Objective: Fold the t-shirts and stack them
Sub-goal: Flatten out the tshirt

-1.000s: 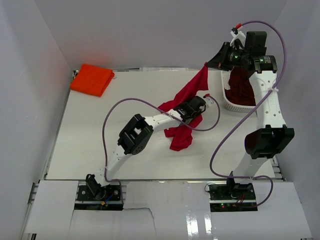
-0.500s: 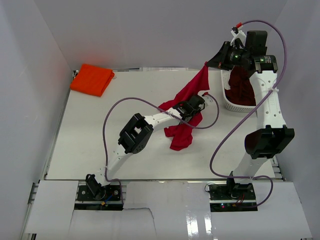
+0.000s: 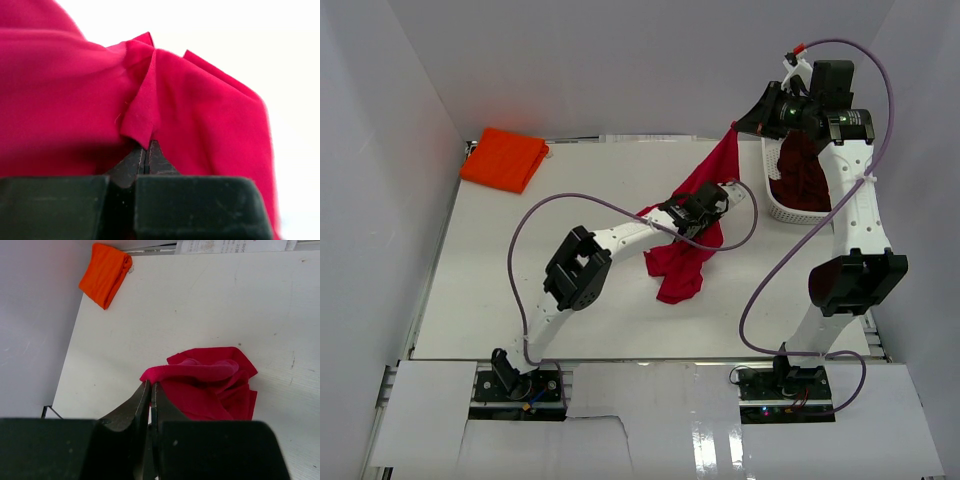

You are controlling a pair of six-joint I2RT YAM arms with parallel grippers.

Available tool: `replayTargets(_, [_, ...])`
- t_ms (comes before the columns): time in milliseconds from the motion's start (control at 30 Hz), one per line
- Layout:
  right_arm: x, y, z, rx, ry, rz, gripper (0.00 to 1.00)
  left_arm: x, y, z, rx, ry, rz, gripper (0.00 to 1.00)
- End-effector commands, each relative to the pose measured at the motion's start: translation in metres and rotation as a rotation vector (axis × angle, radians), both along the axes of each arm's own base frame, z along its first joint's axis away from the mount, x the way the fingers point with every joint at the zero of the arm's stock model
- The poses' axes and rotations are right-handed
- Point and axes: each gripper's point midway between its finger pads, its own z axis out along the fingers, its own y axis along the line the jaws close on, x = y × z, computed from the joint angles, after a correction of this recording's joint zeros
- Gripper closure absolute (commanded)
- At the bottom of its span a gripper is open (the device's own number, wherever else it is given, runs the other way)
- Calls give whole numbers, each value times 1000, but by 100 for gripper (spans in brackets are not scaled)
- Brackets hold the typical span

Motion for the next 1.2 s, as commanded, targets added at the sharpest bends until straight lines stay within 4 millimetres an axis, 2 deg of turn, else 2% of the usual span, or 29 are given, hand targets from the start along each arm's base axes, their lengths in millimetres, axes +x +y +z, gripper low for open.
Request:
replayTargets(0, [9, -2, 22, -8, -86, -14, 92, -32, -9, 103, -191, 0, -25, 100])
replayTargets(33, [10, -2, 20, -6, -80, -13, 92, -41, -8, 113, -201, -3, -33, 100])
replayTargets(133, [12, -1, 18, -4, -79, -9, 92, -65, -10, 125, -192, -8, -39, 100])
replayTargets(167, [12, -1, 16, -5, -76, -10, 92, -73, -7, 119, -173, 14, -39, 100])
replayTargets(233, [12, -2, 17, -7, -77, -13, 92, -86, -8, 124, -206, 48, -42, 100])
replayTargets(267, [13, -2, 17, -7, -78, -13, 92, -93, -5, 114, -196, 77, -45, 100])
replayTargets(400, [12, -2, 18, -6, -81, -11, 92, -116, 1, 108, -213, 133, -41, 100])
replayTargets(533, [15, -4, 15, -12, -72, -24, 92, -128, 17, 124, -250, 145, -8, 100])
replayTargets(767, [26, -24, 8, -54, -78, -126, 92, -161, 70, 173, -340, 161, 51, 100])
replayTargets(800, [26, -27, 9, -56, -83, -139, 92, -167, 82, 192, -376, 145, 52, 100])
replayTargets(833, [28, -31, 4, -63, -69, -164, 92, -173, 91, 192, -369, 154, 62, 100])
replayTargets(900, [29, -36, 2, -68, -67, -189, 92, -179, 106, 203, -396, 149, 91, 100])
replayTargets(933, [30, -41, -5, -78, -52, -215, 92, -186, 119, 213, -413, 145, 97, 100])
replayTargets(1000, [26, -44, -8, -89, -44, -232, 92, -192, 134, 225, -438, 135, 119, 100])
replayTargets(1033, [26, -48, -11, -103, -39, -252, 92, -198, 144, 238, -476, 130, 128, 100])
replayTargets(1067, [24, -50, -21, -114, -15, -263, 92, -203, 152, 240, -477, 135, 136, 100])
replayTargets(1167, [13, -58, -20, -145, -30, -293, 92, -216, 177, 257, -527, 131, 166, 100])
